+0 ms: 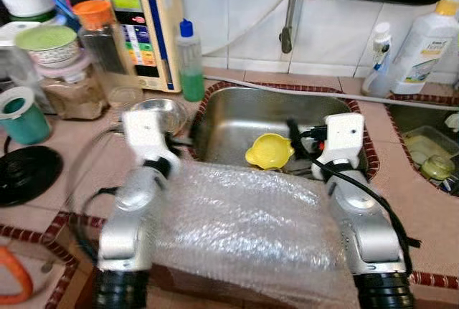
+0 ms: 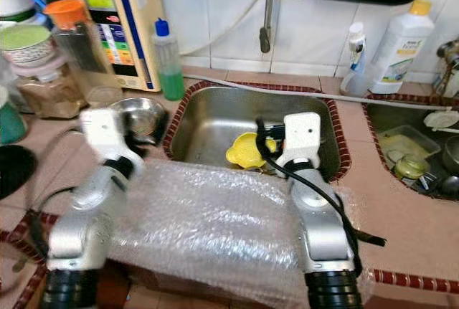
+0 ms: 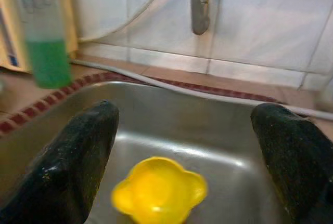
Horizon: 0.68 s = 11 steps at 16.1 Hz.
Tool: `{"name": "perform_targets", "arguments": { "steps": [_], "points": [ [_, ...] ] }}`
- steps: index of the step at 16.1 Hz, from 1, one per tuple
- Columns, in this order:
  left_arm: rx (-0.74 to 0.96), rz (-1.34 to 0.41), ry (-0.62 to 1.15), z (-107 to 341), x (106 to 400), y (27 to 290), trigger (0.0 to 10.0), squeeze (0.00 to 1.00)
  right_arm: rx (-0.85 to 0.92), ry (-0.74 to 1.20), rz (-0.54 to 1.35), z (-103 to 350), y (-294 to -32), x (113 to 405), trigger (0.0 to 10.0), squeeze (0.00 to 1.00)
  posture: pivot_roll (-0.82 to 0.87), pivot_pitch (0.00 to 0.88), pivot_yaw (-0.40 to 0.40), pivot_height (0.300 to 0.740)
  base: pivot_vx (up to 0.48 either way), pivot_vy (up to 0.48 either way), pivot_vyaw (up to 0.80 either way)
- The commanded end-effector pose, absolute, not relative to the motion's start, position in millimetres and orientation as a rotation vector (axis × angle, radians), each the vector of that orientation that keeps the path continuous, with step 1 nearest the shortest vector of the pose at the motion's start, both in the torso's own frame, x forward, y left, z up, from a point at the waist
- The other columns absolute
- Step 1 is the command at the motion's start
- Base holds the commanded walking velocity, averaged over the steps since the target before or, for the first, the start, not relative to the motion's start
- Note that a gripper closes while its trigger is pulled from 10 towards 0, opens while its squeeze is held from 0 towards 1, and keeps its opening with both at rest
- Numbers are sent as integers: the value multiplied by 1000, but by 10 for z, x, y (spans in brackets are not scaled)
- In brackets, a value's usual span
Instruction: Kitchen organization
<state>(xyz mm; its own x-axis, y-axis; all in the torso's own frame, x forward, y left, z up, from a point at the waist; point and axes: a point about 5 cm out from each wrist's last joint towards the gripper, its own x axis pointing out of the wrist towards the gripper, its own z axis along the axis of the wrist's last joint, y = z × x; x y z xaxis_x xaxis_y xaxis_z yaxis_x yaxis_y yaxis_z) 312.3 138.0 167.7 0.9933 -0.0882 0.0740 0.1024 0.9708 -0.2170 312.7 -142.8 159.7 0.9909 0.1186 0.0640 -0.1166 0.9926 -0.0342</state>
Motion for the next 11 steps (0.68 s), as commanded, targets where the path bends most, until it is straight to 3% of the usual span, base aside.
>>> {"name": "perform_targets", "arguments": {
  "steps": [1, 5, 7, 11],
  "points": [
    [-204, -41, -57, 1669, 3148, 1445, 10000, 0, 7, -115, 138, 1726, -1416, 3121, 10000, 0, 1, 0, 27, 740, 0, 0, 0],
    [-209, 160, 58, 1501, 3255, 1737, 10000, 0, 5, -100, 243, 1749, -1225, 3102, 10000, 0, 6, 0, 28, 740, 0, 0, 0],
    [-317, 255, 113, 1456, 3374, 1873, 10000, 0, 14, -129, 268, 1795, -1153, 3086, 10000, 0, 6, 0, 30, 740, 0, 0, 0],
    [-401, 309, 157, 1434, 3514, 1969, 10000, 0, 19, -150, 323, 1855, -1110, 3066, 10000, 0, -4, 0, 42, 740, 0, 0, 0]
  ]
}}
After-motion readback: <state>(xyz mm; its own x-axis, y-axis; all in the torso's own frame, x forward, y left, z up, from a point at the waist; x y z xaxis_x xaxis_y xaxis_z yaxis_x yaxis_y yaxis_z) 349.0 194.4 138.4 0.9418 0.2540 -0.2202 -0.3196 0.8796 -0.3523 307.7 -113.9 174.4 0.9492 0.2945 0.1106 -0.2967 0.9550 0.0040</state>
